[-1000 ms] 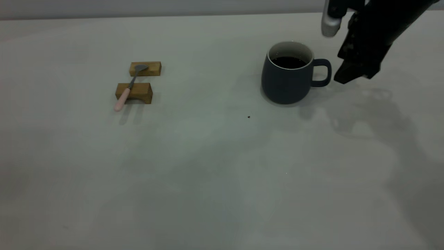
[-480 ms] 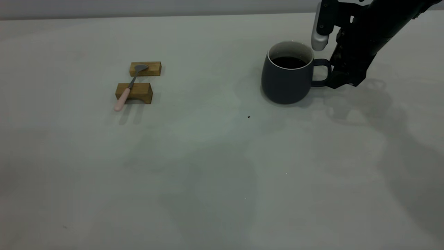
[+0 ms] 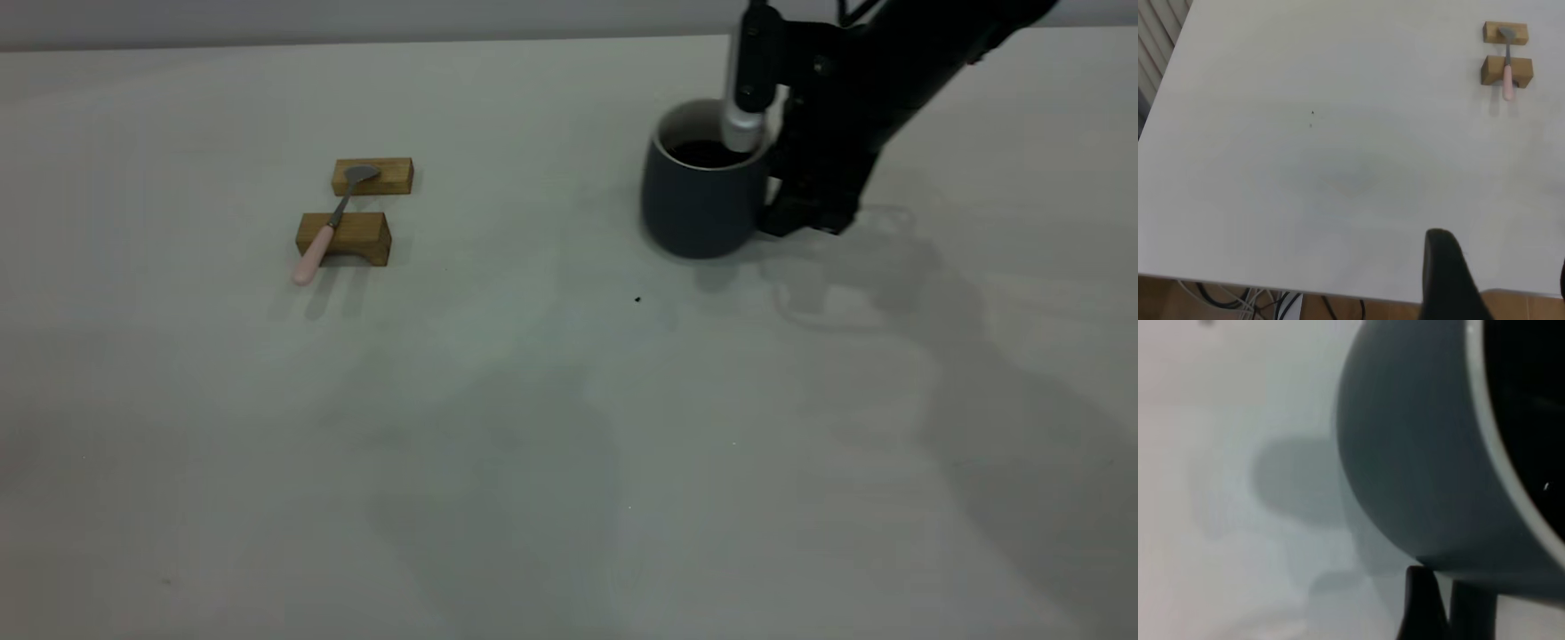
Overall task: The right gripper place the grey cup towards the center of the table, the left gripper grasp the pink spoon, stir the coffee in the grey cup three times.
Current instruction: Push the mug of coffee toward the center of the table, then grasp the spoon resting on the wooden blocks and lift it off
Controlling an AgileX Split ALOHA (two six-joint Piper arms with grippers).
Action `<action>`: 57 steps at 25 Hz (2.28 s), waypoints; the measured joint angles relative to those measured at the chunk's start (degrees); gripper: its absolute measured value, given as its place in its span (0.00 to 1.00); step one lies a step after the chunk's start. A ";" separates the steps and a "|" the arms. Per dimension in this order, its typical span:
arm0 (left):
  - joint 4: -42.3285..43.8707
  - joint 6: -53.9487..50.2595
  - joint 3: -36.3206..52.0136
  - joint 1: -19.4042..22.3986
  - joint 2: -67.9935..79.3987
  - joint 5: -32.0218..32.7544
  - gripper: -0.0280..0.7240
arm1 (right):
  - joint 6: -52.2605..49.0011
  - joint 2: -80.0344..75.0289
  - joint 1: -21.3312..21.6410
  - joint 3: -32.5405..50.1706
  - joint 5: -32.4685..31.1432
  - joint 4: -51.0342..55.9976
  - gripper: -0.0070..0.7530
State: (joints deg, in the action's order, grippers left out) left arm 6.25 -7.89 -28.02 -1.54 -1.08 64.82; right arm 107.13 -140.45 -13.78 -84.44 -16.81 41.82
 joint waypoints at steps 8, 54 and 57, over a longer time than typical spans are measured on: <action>0.05 0.00 0.00 0.00 0.00 0.00 0.67 | 1.52 -0.62 -4.35 -2.36 -1.61 3.35 0.74; 0.05 0.00 0.00 0.00 0.00 0.00 0.67 | -102.29 86.93 9.34 50.56 -42.03 -40.41 0.69; 0.05 0.00 0.00 0.00 0.00 0.00 0.67 | -103.96 98.63 9.72 55.26 -43.01 -40.53 0.69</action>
State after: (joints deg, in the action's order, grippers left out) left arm 6.30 -7.89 -28.02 -1.54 -1.08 64.82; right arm 3.17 -41.82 -4.06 -29.19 -59.83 1.29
